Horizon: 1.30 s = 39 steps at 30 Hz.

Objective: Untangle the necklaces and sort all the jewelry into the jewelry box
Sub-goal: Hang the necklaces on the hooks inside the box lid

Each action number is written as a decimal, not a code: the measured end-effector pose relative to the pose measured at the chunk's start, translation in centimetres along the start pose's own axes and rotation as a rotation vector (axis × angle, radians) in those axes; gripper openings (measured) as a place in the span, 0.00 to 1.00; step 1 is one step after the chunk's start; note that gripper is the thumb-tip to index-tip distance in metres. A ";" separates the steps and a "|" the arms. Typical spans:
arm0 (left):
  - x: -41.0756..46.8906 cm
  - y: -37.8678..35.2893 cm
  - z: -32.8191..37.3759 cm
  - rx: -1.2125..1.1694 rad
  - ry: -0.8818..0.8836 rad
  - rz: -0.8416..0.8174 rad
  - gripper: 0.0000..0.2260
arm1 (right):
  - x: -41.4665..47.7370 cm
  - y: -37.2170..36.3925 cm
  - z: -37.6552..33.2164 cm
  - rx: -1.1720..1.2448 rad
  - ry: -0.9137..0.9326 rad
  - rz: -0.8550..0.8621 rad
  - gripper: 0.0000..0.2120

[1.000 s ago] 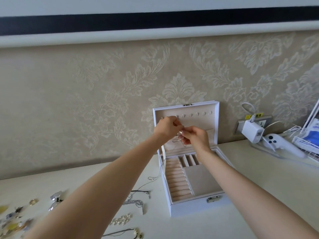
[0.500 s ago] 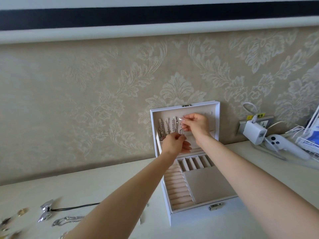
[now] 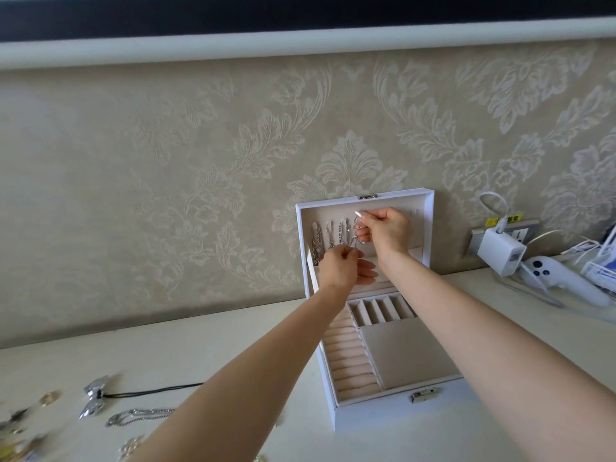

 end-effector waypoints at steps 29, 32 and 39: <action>-1.2 0.0 -2.3 0.006 0.127 -0.021 0.06 | -3.3 2.7 4.2 -0.415 0.062 -0.262 0.05; -1.2 0.2 -2.1 -0.013 0.125 -0.011 0.07 | -3.1 3.0 4.2 -0.451 0.088 -0.252 0.04; -1.1 0.1 -1.9 0.043 0.132 -0.019 0.08 | -1.3 2.8 3.1 -0.502 0.112 -0.171 0.03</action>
Point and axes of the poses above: each hand's wrist, its own x-axis towards the middle knuckle, its own y-axis out of the back of the hand, z = x × y, the point moved 3 cm from there along x, towards the middle knuckle, and after that the axes turned 8 degrees about -z, right-handed, at the moved point
